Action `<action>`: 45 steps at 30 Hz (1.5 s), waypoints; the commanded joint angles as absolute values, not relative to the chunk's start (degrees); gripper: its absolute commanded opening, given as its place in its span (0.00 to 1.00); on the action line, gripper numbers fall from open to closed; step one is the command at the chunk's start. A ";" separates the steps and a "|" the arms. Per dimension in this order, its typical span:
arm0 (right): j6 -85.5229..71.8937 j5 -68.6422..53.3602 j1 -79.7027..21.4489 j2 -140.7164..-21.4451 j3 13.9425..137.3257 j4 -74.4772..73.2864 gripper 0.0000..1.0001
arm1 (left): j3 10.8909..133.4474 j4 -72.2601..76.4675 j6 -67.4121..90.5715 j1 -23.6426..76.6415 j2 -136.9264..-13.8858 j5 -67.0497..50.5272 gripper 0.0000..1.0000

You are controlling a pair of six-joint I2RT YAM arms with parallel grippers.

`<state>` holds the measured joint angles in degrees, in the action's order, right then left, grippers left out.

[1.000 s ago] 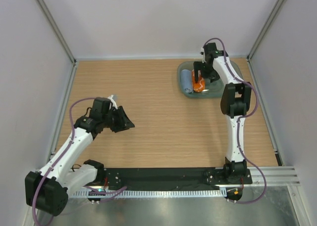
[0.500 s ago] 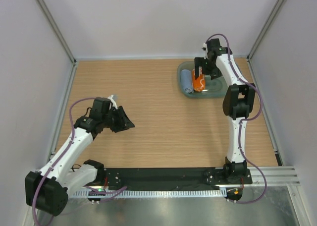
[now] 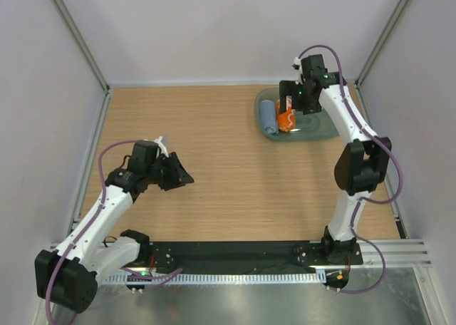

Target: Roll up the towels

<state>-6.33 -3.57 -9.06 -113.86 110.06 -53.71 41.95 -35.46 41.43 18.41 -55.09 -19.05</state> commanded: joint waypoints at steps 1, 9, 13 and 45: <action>-8.26 -3.87 -10.63 -103.38 103.47 -47.30 1.00 | 42.45 -34.98 40.08 18.63 -53.44 -19.95 0.42; -8.70 -5.71 -16.69 -85.28 85.81 -38.68 1.00 | 45.78 -37.09 38.85 18.54 -50.63 -16.18 0.83; -10.28 -6.41 -20.73 -77.38 77.89 -31.85 1.00 | 49.29 -38.58 37.71 18.63 -50.01 -12.49 0.90; -25.40 -16.70 -26.63 -57.31 47.90 -9.06 1.00 | 11.43 38.29 14.43 18.46 -54.99 56.85 1.00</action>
<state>-24.18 -13.34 -26.52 -58.26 47.92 -12.16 11.75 19.97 19.53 18.52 -48.40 48.66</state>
